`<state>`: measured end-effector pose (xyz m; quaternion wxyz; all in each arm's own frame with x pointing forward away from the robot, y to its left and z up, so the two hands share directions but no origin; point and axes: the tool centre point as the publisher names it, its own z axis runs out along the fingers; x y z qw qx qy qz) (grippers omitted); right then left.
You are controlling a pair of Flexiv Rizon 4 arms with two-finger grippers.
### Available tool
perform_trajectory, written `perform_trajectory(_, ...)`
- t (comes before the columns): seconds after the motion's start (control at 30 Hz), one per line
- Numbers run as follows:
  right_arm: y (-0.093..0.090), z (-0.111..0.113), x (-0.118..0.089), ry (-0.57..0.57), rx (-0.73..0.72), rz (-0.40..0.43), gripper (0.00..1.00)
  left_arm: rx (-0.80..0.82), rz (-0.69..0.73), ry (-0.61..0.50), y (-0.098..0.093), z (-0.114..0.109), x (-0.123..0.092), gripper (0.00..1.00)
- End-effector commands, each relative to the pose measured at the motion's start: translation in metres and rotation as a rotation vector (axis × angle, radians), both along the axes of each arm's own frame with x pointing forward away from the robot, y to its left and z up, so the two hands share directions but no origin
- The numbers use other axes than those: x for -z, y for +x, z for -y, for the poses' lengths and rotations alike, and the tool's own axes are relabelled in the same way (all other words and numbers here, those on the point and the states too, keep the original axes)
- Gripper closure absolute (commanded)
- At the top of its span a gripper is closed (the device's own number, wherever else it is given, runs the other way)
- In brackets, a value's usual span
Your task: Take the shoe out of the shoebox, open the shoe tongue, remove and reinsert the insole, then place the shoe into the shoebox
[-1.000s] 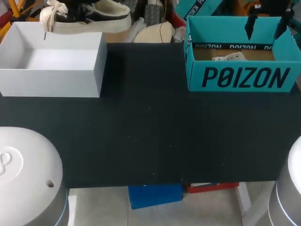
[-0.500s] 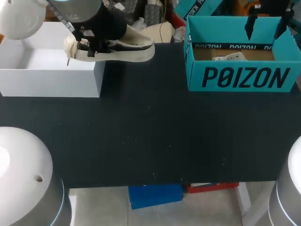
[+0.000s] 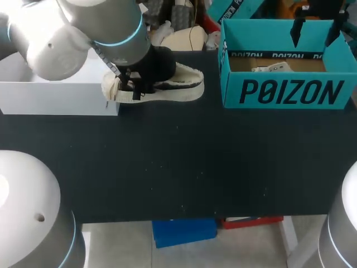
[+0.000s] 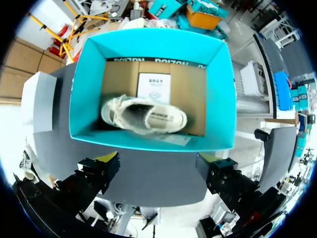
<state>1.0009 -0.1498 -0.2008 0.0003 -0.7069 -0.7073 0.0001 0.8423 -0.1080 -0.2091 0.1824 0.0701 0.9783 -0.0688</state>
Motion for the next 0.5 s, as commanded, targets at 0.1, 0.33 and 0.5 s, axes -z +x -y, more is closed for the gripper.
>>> perform_trajectory(0.1,0.000,0.000,0.000,0.000,0.000,0.000,0.00,-0.006,-0.029,0.035,0.012,0.026,0.041,1.00)
perform_trajectory(0.33,0.000,0.000,0.000,0.000,0.000,0.000,0.00,-0.010,-0.059,0.069,0.011,0.031,0.084,1.00)
perform_trajectory(0.5,0.000,0.000,0.000,0.000,0.000,0.000,0.00,-0.008,-0.103,0.081,0.006,0.029,0.112,1.00)
